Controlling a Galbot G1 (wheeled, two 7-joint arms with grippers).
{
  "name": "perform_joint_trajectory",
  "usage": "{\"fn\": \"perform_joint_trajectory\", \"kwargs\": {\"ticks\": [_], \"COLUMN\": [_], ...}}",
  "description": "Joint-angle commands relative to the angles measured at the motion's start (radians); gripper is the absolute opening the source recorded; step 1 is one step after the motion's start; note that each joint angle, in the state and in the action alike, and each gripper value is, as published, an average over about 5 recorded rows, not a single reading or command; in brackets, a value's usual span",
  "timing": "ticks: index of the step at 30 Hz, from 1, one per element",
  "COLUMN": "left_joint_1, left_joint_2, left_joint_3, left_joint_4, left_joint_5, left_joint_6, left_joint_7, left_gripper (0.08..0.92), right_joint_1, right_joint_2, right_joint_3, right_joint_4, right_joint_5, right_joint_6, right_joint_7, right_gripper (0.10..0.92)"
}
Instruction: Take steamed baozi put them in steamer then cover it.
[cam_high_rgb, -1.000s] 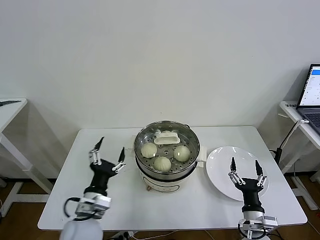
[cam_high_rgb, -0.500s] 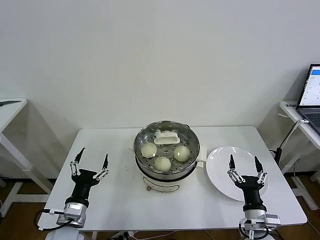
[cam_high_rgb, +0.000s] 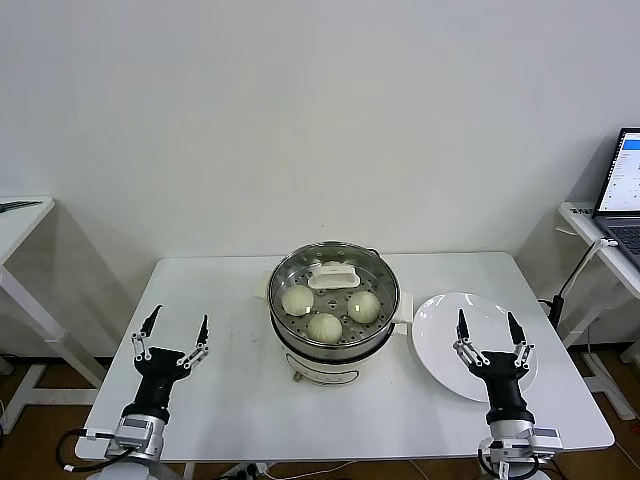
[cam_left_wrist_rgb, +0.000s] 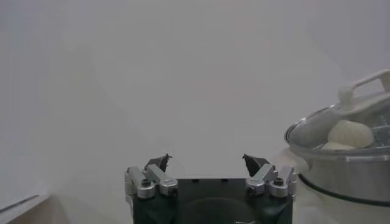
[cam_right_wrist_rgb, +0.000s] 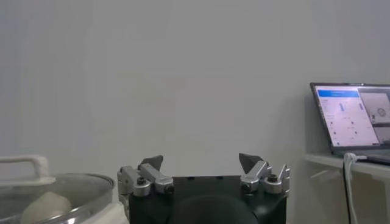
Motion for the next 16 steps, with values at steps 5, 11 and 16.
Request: {"fn": "perform_joint_trajectory", "kwargs": {"ticks": [5, 11, 16], "left_joint_1": [0.007, 0.004, 0.003], "left_joint_2": [-0.002, 0.0, 0.0], "left_joint_3": [-0.021, -0.027, -0.034], "left_joint_4": [0.007, 0.008, 0.011], "left_joint_5": [-0.034, -0.036, -0.037], "left_joint_6": [-0.014, -0.014, -0.013], "left_joint_7": [0.006, 0.011, 0.015], "left_gripper": [0.823, 0.823, 0.823], "right_joint_1": [-0.008, -0.009, -0.01], "right_joint_2": [-0.002, -0.002, -0.002], "right_joint_3": [0.004, 0.005, 0.007], "right_joint_4": [0.016, 0.016, 0.018], "right_joint_5": [-0.018, -0.022, -0.024], "right_joint_6": [-0.017, -0.02, -0.021], "right_joint_7": [0.001, 0.003, 0.003], "right_gripper": [0.823, 0.823, 0.823]}}
